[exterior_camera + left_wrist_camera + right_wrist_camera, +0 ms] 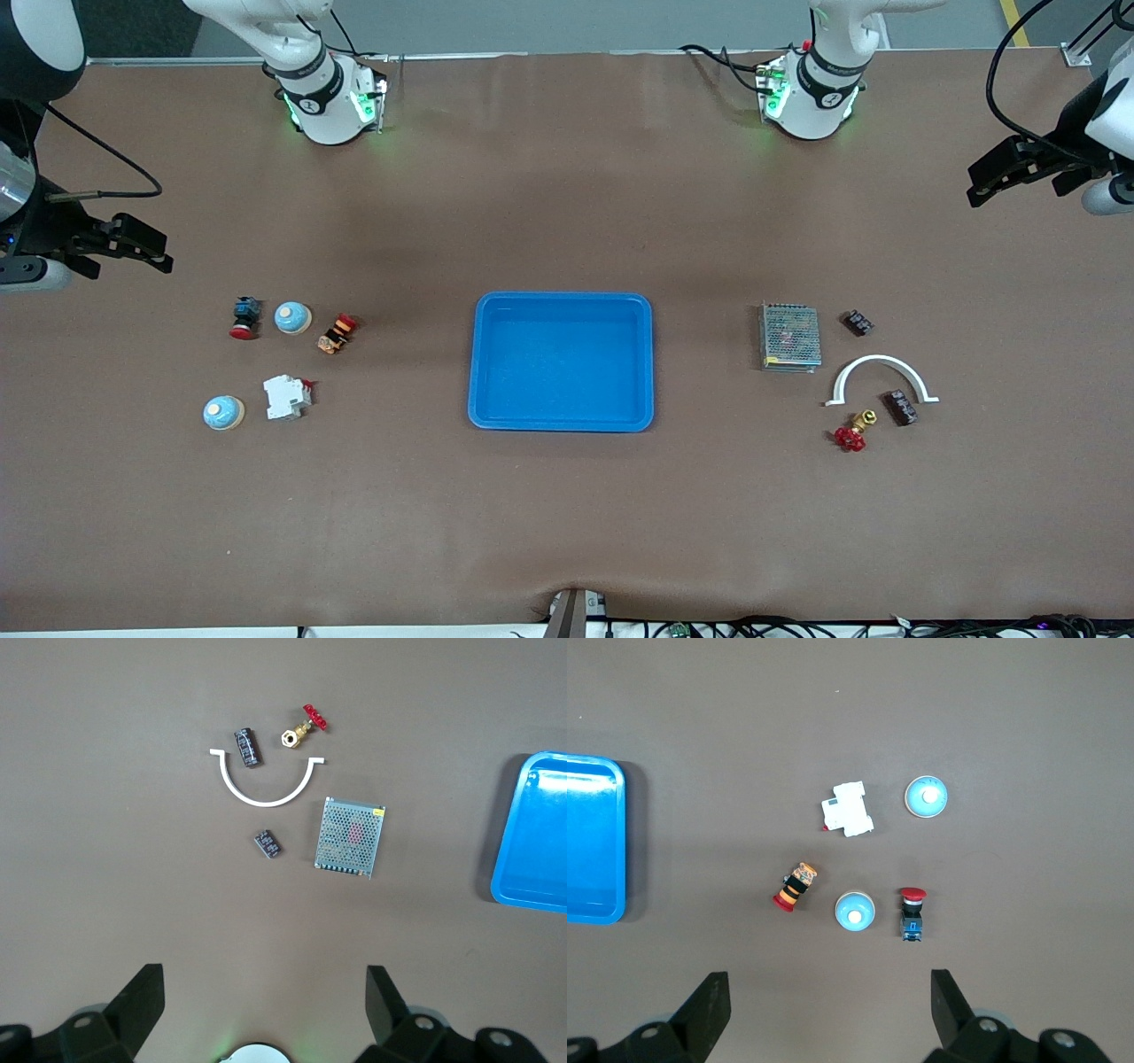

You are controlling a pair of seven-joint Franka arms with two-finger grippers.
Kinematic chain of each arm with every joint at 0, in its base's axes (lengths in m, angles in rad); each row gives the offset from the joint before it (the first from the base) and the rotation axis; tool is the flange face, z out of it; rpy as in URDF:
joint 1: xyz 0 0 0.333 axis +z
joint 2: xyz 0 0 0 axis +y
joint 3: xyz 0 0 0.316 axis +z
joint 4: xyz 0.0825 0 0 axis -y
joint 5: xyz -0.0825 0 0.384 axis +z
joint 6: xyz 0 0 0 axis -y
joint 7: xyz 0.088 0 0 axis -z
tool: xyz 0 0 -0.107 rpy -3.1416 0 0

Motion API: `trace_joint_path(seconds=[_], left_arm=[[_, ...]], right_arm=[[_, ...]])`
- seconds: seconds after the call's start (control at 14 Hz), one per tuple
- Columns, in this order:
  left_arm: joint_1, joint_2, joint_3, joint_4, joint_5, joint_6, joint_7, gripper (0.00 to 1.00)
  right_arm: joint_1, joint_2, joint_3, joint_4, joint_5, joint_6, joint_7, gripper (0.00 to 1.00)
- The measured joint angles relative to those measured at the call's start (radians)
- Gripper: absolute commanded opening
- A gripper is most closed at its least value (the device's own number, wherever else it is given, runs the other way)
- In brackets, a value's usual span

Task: Place electrolytic capacitor and blue bell in tray

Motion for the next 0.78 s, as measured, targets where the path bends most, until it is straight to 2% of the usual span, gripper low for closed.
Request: trace_joint_path(seconds=[0.78], left_arm=[[-0.001,0.030,-0.001,-0.002,0.000,0.001,-0.031,1.00]], right_arm=[[0.000,0.010,0.002,0.000,0.000,0.000,0.000,1.00]])
